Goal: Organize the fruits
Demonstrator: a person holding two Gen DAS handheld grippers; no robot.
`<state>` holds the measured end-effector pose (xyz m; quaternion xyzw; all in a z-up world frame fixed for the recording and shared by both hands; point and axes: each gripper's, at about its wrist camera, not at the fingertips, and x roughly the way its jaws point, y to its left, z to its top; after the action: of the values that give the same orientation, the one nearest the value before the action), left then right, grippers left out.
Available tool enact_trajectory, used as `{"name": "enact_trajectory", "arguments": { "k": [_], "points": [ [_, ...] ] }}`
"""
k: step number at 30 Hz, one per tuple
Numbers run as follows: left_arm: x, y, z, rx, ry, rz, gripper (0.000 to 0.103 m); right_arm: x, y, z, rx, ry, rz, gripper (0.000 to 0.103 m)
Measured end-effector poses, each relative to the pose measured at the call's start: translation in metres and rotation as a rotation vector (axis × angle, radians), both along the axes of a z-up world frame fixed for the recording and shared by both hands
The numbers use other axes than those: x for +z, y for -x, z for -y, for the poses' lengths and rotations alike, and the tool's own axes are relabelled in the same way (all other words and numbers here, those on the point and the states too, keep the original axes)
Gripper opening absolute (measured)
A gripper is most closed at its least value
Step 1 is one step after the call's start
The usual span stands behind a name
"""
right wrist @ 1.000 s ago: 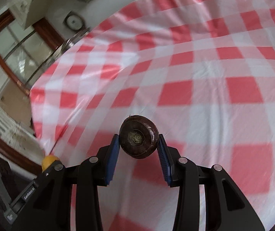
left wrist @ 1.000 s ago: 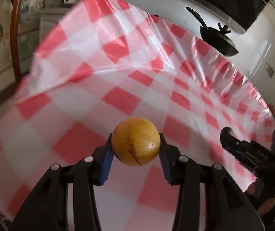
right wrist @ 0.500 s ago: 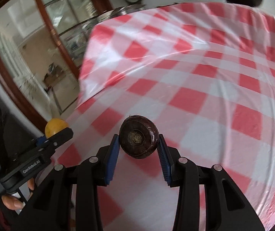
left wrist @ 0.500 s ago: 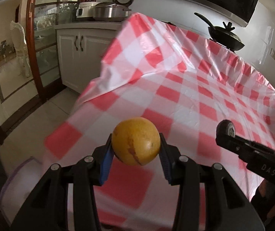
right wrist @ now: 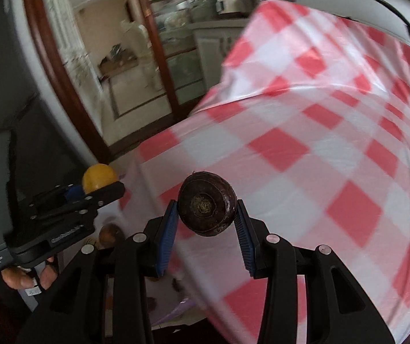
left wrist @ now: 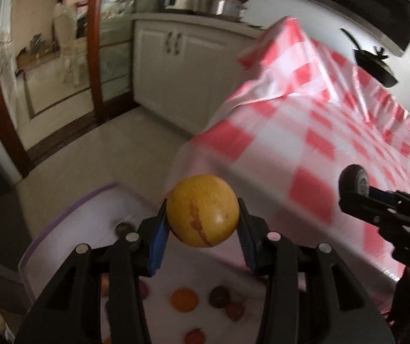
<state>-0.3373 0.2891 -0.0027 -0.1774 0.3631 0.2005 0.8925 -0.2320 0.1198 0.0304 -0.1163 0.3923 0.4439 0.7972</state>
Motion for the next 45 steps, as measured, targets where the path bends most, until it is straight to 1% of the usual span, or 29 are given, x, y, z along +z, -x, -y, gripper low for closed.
{"name": "enact_trajectory", "arguments": {
  "k": [3,5,7,9,10,12,14,16,18,19,20,21,22,23,24,25,27,28,29,30,31,33,36,38,40,45],
  "points": [
    [-0.017,0.013,-0.012,0.041,0.019,-0.041,0.044,-0.008,0.022,-0.02,0.08,0.034,0.013,0.04],
    [-0.03,0.023,-0.02,0.073,0.021,-0.079,0.044,-0.013,0.042,-0.034,0.14,0.055,0.052,0.04],
    [-0.042,0.032,-0.026,0.099,0.029,-0.109,0.044,-0.02,0.059,-0.046,0.215,0.087,0.05,0.04],
    [-0.053,0.042,-0.033,0.126,0.041,-0.137,0.044,-0.028,0.074,-0.057,0.261,0.119,0.069,0.04],
    [-0.059,0.048,-0.038,0.148,0.042,-0.154,0.044,-0.035,0.087,-0.065,0.309,0.148,0.081,0.04],
    [-0.069,0.056,-0.044,0.183,0.032,-0.185,0.044,-0.047,0.102,-0.076,0.367,0.185,0.078,0.04],
    [-0.081,0.064,-0.05,0.207,0.026,-0.222,0.044,-0.061,0.112,-0.086,0.403,0.231,0.085,0.04],
    [-0.093,0.068,-0.055,0.225,0.025,-0.264,0.045,-0.08,0.121,-0.098,0.436,0.29,0.081,0.04],
    [-0.101,0.071,-0.058,0.24,0.03,-0.289,0.045,-0.098,0.128,-0.106,0.462,0.343,0.087,0.04],
    [-0.106,0.072,-0.06,0.241,0.034,-0.298,0.053,-0.104,0.13,-0.108,0.47,0.361,0.088,0.041],
    [-0.107,0.073,-0.06,0.243,0.034,-0.3,0.059,-0.111,0.133,-0.11,0.479,0.382,0.084,0.041],
    [-0.108,0.074,-0.059,0.246,0.03,-0.303,0.068,-0.116,0.135,-0.111,0.485,0.397,0.079,0.041],
    [-0.108,0.075,-0.06,0.258,0.025,-0.307,0.077,-0.121,0.137,-0.112,0.493,0.414,0.074,0.044],
    [-0.108,0.076,-0.062,0.27,0.026,-0.313,0.081,-0.123,0.139,-0.111,0.499,0.42,0.074,0.048],
    [-0.109,0.078,-0.063,0.278,0.028,-0.316,0.087,-0.122,0.141,-0.11,0.502,0.418,0.079,0.06],
    [-0.107,0.081,-0.065,0.29,0.029,-0.313,0.09,-0.121,0.146,-0.107,0.499,0.41,0.095,0.07],
    [-0.102,0.084,-0.068,0.328,-0.005,-0.32,0.092,-0.116,0.148,-0.104,0.495,0.394,0.118,0.078],
    [-0.095,0.086,-0.067,0.35,-0.043,-0.316,0.093,-0.112,0.147,-0.102,0.489,0.382,0.128,0.082],
    [-0.09,0.087,-0.067,0.357,-0.064,-0.302,0.094,-0.109,0.146,-0.101,0.482,0.371,0.129,0.084],
    [-0.083,0.088,-0.065,0.356,-0.076,-0.278,0.099,-0.106,0.145,-0.099,0.468,0.353,0.123,0.087],
    [-0.075,0.09,-0.064,0.342,-0.077,-0.236,0.101,-0.105,0.137,-0.1,0.457,0.346,0.113,0.087],
    [-0.068,0.092,-0.062,0.32,-0.059,-0.202,0.101,-0.103,0.128,-0.103,0.429,0.336,0.079,0.087],
    [-0.071,0.09,-0.062,0.349,-0.036,-0.26,0.101,-0.1,0.117,-0.102,0.37,0.333,0.032,0.087],
    [-0.079,0.088,-0.061,0.345,-0.005,-0.3,0.101,-0.1,0.111,-0.1,0.34,0.336,0.01,0.087],
    [-0.086,0.088,-0.059,0.33,0.032,-0.314,0.101,-0.104,0.103,-0.101,0.318,0.337,-0.004,0.087],
    [-0.096,0.085,-0.054,0.31,0.072,-0.329,0.101,-0.109,0.098,-0.1,0.299,0.357,-0.016,0.087]
  ]
}}
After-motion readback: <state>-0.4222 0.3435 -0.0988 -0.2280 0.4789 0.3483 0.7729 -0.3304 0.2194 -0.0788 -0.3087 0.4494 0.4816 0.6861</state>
